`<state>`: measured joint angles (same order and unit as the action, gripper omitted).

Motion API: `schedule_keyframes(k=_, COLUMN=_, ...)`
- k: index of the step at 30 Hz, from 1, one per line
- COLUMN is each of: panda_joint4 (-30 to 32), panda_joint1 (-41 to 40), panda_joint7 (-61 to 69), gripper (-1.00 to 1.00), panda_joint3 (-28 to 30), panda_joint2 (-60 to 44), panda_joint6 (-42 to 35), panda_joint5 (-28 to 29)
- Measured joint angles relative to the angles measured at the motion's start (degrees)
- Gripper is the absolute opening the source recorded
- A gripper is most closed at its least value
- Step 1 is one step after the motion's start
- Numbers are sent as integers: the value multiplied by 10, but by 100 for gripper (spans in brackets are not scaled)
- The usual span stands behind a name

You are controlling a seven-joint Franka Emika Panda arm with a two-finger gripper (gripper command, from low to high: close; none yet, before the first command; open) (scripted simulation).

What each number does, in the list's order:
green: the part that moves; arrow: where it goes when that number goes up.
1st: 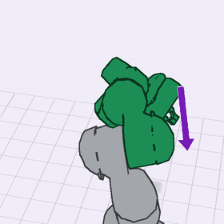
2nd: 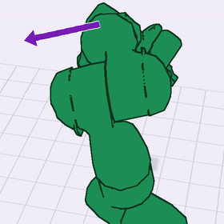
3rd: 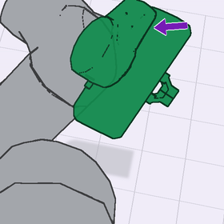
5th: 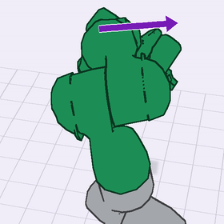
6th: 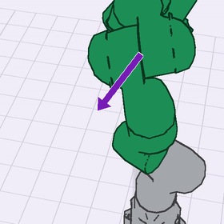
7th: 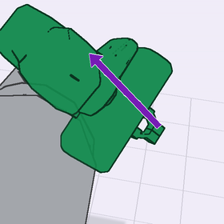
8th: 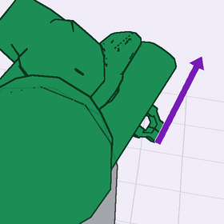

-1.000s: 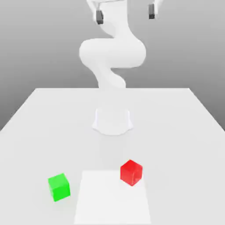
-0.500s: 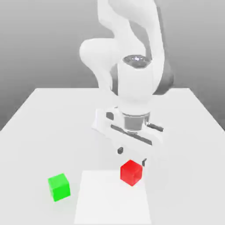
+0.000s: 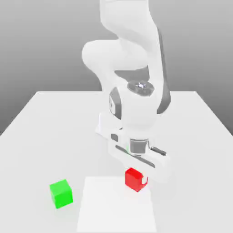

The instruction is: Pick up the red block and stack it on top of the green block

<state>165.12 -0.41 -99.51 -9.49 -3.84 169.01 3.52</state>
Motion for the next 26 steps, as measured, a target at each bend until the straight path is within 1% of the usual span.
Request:
schedule_keyframes(k=2, panda_joint4=6, panda_joint1=8, panda_joint7=24, gripper=-100, panda_joint3=-5, panda_joint2=41, panda_joint6=-34, panda_joint5=-34)
schedule_keyframes(k=4, panda_joint4=7, panda_joint1=7, panda_joint7=47, gripper=-100, panda_joint3=4, panda_joint2=74, panda_joint6=-66, panda_joint5=-52)
schedule_keyframes(k=8, panda_joint4=-23, panda_joint1=-33, panda_joint7=134, gripper=-100, panda_joint3=49, panda_joint2=79, panda_joint6=-101, panda_joint5=-49)
schedule_keyframes(k=17, panda_joint4=-107, panda_joint1=-168, panda_joint7=359, gripper=-100, panda_joint3=140, panda_joint2=60, panda_joint6=-167, panda_joint5=-34)
schedule_keyframes(k=19, panda_joint4=-116, panda_joint1=-192, panda_joint7=384, gripper=-100, panda_joint3=139, panda_joint2=35, panda_joint6=-151, panda_joint5=-36)
schedule_keyframes(k=23, panda_joint4=-122, panda_joint1=-191, panda_joint7=399, gripper=-100, panda_joint3=124, panda_joint2=-43, panda_joint6=-80, panda_joint5=-48)
schedule_keyframes(k=24, panda_joint4=-123, panda_joint1=-192, panda_joint7=401, gripper=100, panda_joint3=123, panda_joint2=-55, panda_joint6=-68, panda_joint5=-50)
schedule_keyframes(k=26, panda_joint4=-123, panda_joint1=-192, panda_joint7=401, gripper=100, panda_joint3=123, panda_joint2=-55, panda_joint6=-68, panda_joint5=-50)
